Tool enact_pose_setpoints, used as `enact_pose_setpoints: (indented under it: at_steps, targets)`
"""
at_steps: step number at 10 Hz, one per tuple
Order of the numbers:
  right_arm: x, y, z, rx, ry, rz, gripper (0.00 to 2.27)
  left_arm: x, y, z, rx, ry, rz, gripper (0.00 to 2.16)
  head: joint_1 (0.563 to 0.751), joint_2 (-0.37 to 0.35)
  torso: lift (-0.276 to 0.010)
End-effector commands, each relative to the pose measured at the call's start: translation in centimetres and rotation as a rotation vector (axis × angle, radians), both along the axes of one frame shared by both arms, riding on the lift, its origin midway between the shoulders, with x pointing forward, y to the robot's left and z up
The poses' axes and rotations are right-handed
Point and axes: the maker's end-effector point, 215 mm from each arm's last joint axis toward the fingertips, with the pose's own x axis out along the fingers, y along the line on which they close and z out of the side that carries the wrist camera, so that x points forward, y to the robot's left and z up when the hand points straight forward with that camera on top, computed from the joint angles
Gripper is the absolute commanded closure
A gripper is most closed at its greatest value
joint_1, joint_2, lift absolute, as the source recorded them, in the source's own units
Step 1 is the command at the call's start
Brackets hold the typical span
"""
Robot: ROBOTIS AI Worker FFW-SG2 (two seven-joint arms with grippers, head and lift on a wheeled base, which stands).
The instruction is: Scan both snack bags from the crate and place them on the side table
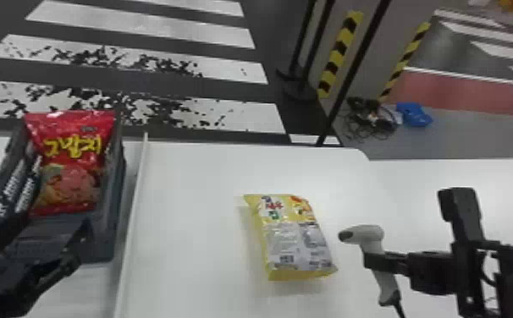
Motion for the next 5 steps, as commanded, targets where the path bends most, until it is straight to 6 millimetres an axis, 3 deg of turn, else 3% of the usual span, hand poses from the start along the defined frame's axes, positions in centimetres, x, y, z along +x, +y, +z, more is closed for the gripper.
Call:
enact_pose_setpoints:
  at_steps: [1, 5]
  targets:
    - [0.2, 1.4, 1.8, -0.012, -0.042, 0.028, 2.25, 0.0, 0.0, 0.1, -0.001, -0.003, 0.000, 0.08, 0.695, -0.252, -0.095]
    - [-0.4, 6.3, 4.6, -0.019, -0.117, 0.112, 2.25, 0.1, 0.0, 0.1, -0.007, -0.003, 0.001, 0.08, 0.695, -0.194, -0.095]
